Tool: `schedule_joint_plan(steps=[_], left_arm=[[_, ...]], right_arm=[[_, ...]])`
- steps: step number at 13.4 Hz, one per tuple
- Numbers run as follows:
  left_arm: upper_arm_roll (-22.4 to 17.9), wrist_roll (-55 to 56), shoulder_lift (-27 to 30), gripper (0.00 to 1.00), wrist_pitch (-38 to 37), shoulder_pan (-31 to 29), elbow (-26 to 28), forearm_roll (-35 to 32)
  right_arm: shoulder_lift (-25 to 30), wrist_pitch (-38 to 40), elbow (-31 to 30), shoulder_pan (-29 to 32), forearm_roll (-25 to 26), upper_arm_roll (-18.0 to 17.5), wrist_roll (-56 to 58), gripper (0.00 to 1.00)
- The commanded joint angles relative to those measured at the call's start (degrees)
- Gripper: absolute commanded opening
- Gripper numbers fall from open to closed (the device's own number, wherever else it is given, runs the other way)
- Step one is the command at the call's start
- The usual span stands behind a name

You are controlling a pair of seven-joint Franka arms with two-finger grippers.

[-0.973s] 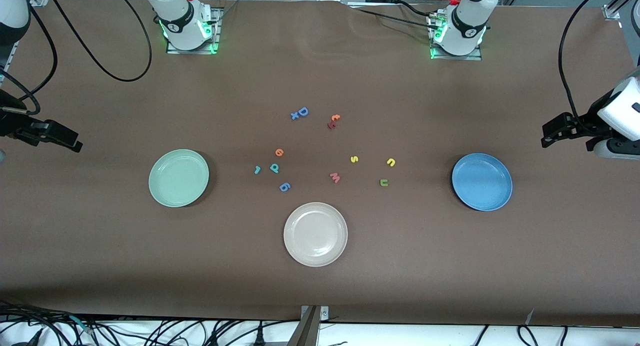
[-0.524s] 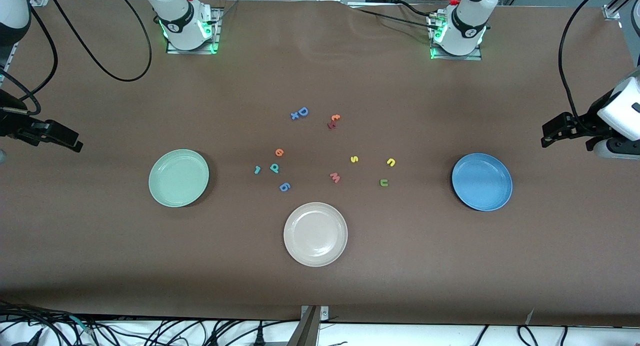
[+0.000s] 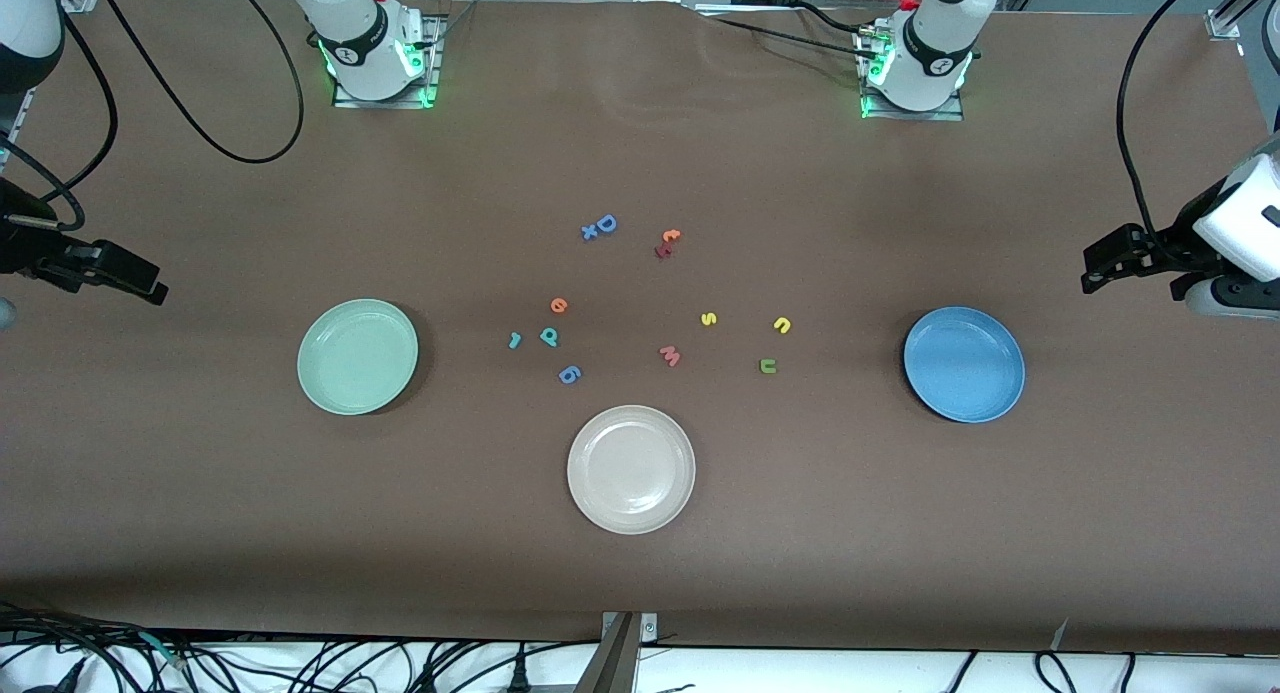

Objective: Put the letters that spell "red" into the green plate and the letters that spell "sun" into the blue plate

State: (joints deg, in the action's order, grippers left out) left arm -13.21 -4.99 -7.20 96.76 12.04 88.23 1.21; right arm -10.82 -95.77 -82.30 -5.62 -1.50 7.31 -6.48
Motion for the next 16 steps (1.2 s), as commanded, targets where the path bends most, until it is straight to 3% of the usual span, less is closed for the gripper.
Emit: schedule_joint_plan(steps=[1,16], left_arm=[[-0.1,-1.2,0.3,1.0,-0.6,-0.1,-0.1,1.8],[-0.1,-1.2,0.3,1.0,-1.5,-0.1,-0.1,1.8]], right_arm=[[0.4,0.4,-0.1,-0.2,0.6,0.0,0.1,1.0],[-0.1,0.5,-0.6,-1.2,0.5,-0.3,-0.8,1.0]])
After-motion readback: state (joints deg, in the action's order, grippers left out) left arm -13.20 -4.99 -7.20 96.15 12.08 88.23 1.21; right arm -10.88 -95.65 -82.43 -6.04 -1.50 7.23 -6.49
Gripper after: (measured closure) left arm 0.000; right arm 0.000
